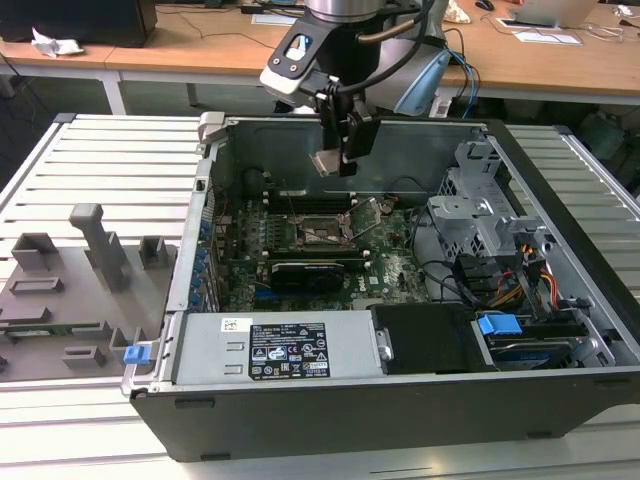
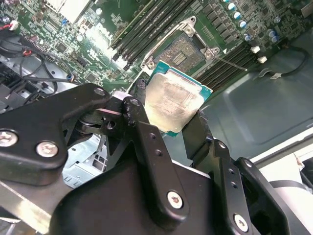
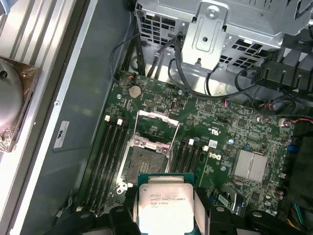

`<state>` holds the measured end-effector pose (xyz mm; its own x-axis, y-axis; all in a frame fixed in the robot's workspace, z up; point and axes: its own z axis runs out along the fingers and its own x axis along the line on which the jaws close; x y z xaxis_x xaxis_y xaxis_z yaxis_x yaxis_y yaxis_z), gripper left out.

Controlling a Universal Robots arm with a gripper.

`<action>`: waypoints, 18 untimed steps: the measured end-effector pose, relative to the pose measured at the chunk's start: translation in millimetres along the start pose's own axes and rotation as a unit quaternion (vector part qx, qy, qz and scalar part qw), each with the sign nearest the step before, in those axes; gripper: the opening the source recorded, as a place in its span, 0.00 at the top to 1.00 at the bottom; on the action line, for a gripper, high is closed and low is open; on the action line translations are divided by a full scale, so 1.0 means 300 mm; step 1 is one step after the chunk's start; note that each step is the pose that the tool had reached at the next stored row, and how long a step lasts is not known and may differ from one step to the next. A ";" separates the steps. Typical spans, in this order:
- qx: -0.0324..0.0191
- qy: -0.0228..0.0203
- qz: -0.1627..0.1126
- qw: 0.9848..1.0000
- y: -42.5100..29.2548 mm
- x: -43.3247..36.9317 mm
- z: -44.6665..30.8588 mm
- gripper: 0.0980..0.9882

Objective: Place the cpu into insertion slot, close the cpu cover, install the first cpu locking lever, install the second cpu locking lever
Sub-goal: 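Place the cpu into insertion slot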

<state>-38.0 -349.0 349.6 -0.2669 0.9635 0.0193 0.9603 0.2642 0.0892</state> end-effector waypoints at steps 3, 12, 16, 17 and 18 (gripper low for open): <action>0.000 -0.001 0.009 1.000 0.000 0.000 0.002 0.50; -0.001 -0.003 0.038 0.999 -0.001 0.000 0.007 0.50; -0.001 -0.004 0.048 0.999 -0.001 0.000 0.009 0.50; -0.001 -0.005 0.053 0.999 -0.001 0.000 0.010 0.50; -0.001 -0.005 0.060 0.998 -0.001 0.000 0.011 0.50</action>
<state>-38.0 -349.0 346.3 -0.1492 0.9886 0.0193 0.9851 0.1470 0.0891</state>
